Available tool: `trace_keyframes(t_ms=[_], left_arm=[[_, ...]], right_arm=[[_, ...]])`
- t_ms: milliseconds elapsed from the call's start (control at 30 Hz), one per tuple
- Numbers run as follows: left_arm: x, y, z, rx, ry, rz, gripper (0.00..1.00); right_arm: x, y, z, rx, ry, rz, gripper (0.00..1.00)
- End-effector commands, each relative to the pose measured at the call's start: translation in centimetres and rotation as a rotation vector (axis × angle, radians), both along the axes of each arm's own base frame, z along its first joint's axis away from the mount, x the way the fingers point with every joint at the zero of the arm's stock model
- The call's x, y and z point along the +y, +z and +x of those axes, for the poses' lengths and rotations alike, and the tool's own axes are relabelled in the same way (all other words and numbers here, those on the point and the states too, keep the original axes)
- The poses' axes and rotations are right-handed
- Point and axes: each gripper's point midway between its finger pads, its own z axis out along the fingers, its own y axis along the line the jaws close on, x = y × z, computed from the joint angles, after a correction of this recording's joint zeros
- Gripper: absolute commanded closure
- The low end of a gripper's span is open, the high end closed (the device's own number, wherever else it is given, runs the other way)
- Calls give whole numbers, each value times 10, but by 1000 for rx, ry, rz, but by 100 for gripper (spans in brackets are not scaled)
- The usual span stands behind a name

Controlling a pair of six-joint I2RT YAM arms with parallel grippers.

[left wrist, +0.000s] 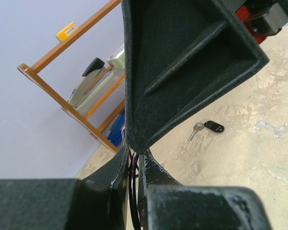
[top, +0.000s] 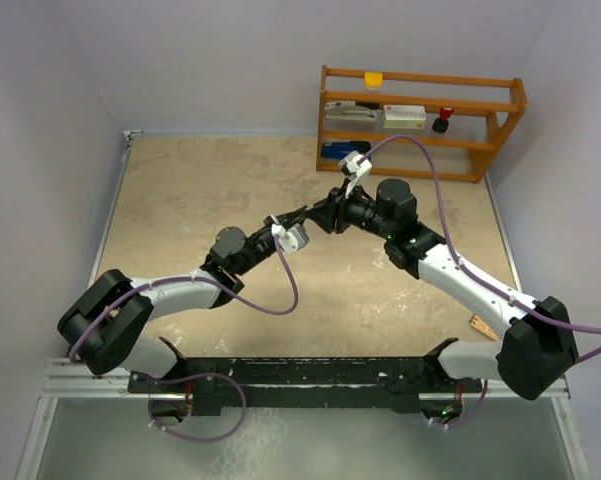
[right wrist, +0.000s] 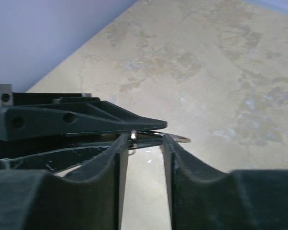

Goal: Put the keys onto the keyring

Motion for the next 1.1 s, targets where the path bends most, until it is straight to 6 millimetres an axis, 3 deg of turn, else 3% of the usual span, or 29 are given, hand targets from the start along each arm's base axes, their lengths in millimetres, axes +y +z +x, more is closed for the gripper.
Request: trace_keyframes(t_ms=[0,367,833,900,1067], left_arm=[[2,39,-6,-108,-10,-55,100],[0,36,-6,-112,-19,-25,100],[-4,19,6,-174,25,146,100],[-5,20,8,-179,25,161,100],[-12,16,10,-152,-3,208,100]], right_arm=[[-15,33,7,-82,-91,52,58],[-42,43,15,-100,-229,77,55],[-69,25,26,-48,-370,-16,54],[-79,31,32,-40,-432,-29,54],[-117,-6,49,115,-608,-167,54]])
